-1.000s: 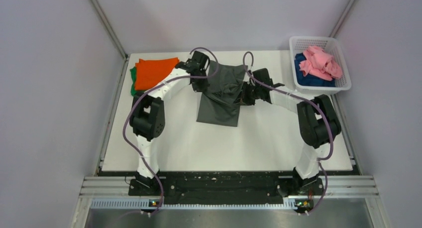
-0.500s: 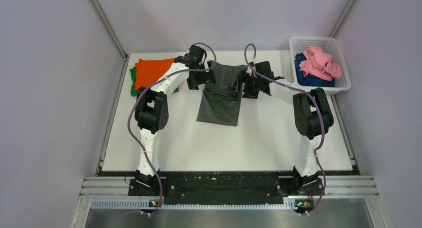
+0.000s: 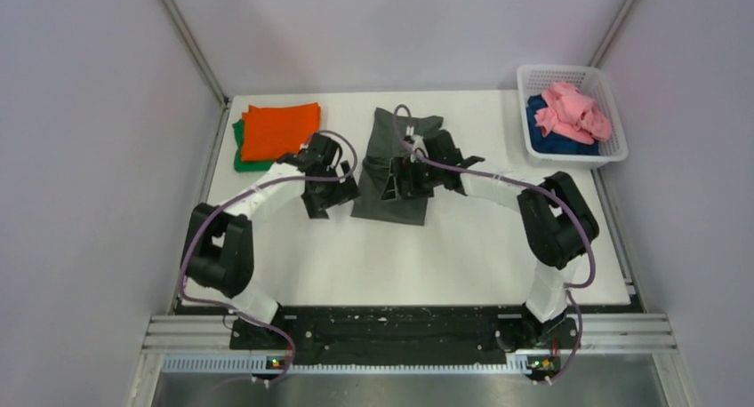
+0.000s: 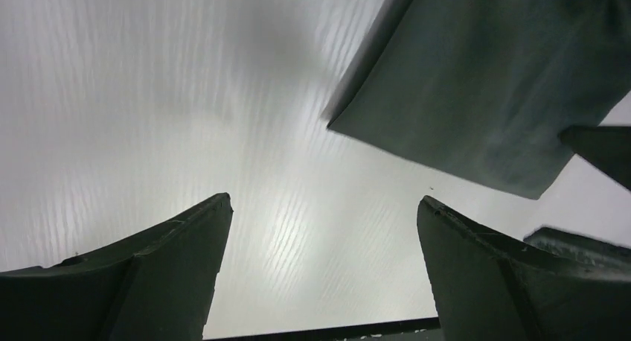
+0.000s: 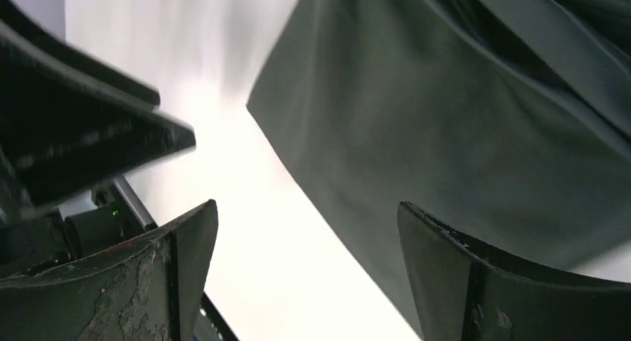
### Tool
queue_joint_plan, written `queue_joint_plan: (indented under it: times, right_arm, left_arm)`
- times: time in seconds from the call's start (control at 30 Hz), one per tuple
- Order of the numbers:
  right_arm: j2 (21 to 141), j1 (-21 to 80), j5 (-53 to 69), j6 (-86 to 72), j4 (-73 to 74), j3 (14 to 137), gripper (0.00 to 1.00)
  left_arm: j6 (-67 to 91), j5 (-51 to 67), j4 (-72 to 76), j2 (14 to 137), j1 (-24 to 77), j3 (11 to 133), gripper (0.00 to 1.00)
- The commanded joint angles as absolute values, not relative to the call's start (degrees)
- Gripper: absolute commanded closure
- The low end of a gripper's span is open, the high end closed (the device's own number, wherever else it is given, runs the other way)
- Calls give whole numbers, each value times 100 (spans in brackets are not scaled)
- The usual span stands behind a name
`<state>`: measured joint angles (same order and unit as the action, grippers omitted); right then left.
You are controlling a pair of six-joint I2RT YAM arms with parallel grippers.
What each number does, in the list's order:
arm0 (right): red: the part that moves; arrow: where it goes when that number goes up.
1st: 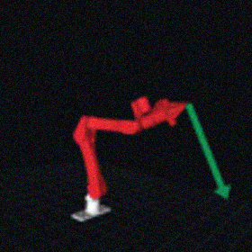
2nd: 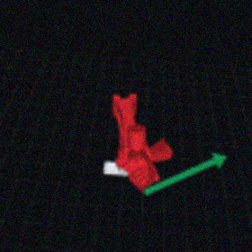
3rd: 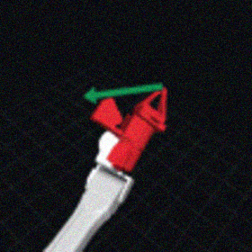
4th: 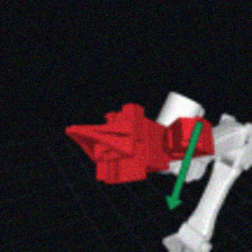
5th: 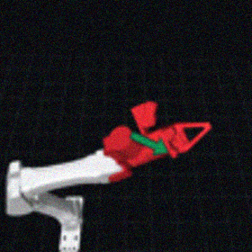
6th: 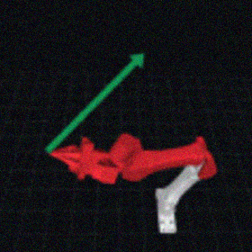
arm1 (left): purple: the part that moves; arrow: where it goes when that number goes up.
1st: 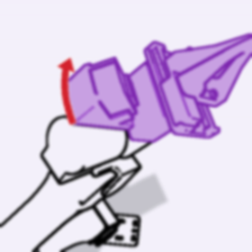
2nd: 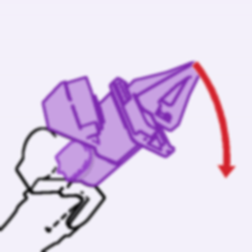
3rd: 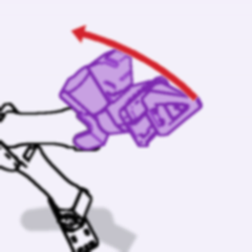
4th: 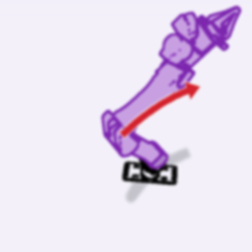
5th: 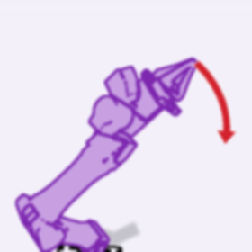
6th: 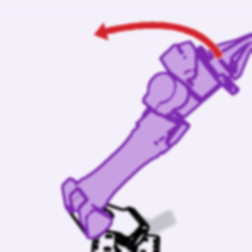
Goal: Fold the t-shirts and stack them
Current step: Fold the folded rectangular tshirt in 1/3 of the way, then grab one side of the 2/3 rectangular tshirt with both arms
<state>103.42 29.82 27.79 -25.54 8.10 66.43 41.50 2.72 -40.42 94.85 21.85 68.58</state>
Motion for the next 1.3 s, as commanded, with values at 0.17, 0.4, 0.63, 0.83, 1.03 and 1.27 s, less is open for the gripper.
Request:
queue_joint_plan:
  times: [0.17, 0.4, 0.63, 0.83, 1.03, 1.27]
  right_arm:
    - [12044, 3033, 2022, -2430, 58, 8597, 11]
    - [12578, 2593, 2183, -2729, 158, 9333, 11]
    - [11159, 2576, 2130, -2291, 354, 8284, 10]
    - [9704, 2582, 1548, -2323, 534, 6680, 10]
    - [9122, 2503, 938, -2637, 860, 5559, 11]
    - [9373, 2426, 716, -3046, 766, 5394, 16]
  left_arm:
    - [4783, 337, -3546, 8399, 2213, 5553, 1]
    - [4939, 427, -3363, 8380, 2329, 5262, 1]
    - [4894, 210, -3297, 8712, 2329, 5805, 2]
    - [4665, 452, -3150, 9720, 2318, 6864, 10]
    - [4492, 667, -3236, 10621, 2328, 7490, 25]
    - [4500, 1012, -3084, 11083, 2368, 7644, 35]
